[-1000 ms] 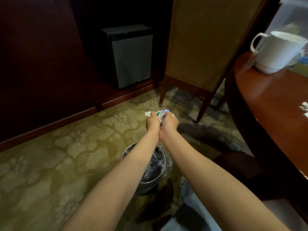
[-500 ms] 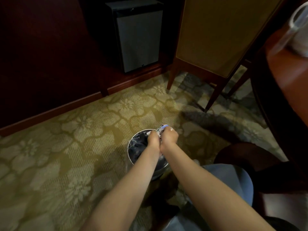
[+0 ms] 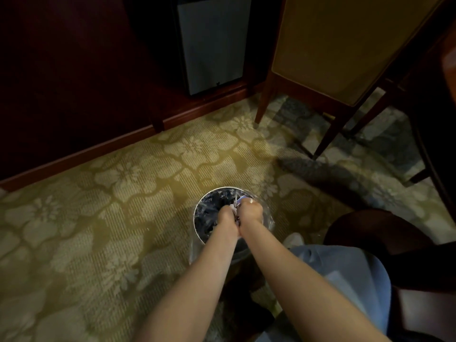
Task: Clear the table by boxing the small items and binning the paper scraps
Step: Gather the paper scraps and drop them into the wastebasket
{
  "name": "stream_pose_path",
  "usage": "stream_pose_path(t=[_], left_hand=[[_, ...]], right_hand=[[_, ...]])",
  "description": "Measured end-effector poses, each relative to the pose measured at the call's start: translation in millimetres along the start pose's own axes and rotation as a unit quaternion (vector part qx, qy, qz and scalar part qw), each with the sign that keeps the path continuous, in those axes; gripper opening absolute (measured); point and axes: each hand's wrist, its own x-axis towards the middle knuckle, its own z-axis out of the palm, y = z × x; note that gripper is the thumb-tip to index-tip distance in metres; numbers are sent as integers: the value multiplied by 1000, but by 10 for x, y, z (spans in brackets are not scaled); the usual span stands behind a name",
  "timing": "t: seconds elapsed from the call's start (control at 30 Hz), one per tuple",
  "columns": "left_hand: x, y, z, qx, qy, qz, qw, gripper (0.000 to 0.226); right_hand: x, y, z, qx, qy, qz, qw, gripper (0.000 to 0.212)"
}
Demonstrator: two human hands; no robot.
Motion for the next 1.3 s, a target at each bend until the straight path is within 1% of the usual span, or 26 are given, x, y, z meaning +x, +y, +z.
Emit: stream_pose_path(t=[0.1, 0.27, 0.3, 0.37, 0.4, 0.47, 0.6, 0.73, 0.8, 0.9, 1.03, 1.13, 1.23, 1.3], left_hand=[[30, 16, -15, -11, 1, -15, 1000, 43], [186, 76, -9, -46, 2, -19, 999, 42], [228, 80, -9, -50, 6, -19, 999, 42], [301, 66, -29, -60, 13, -29, 998, 39], [338, 40, -36, -66, 13, -34, 997, 37], [391, -15, -37, -73, 21, -37, 996, 33], [491, -59, -17, -114, 27, -36, 992, 34], [550, -54, -34, -130, 24, -40, 990, 37], [547, -60, -45, -132, 24, -45, 990, 37], [527, -72, -29, -127, 27, -47, 990, 37], [464, -71, -21, -115, 20, -47, 992, 38], [392, -53, -20, -119, 9, -45, 992, 36], [355, -38, -19, -127, 10, -31, 991, 36], [316, -38, -23, -136, 12, -21, 990, 36]], right_hand=[[80, 23, 41, -7, -14, 18, 1000, 28], [162, 37, 96, -13, -27, 42, 999, 29], [189, 47, 103, -14, -29, 45, 998, 28], [221, 67, 125, -7, -40, 62, 997, 18], [243, 85, 139, -7, -42, 70, 997, 18], [307, 124, 160, -20, -44, 76, 996, 25], [398, 139, 173, -42, -60, 89, 993, 25], [463, 163, 161, -53, -85, 105, 989, 15], [470, 172, 146, -44, -87, 105, 990, 19], [450, 171, 106, -30, -99, 104, 989, 20], [464, 206, 34, 14, -105, 106, 989, 31], [429, 207, 4, 37, -106, 111, 987, 30], [407, 198, -5, 50, -109, 120, 985, 21], [418, 189, -45, 48, -114, 125, 984, 24]])
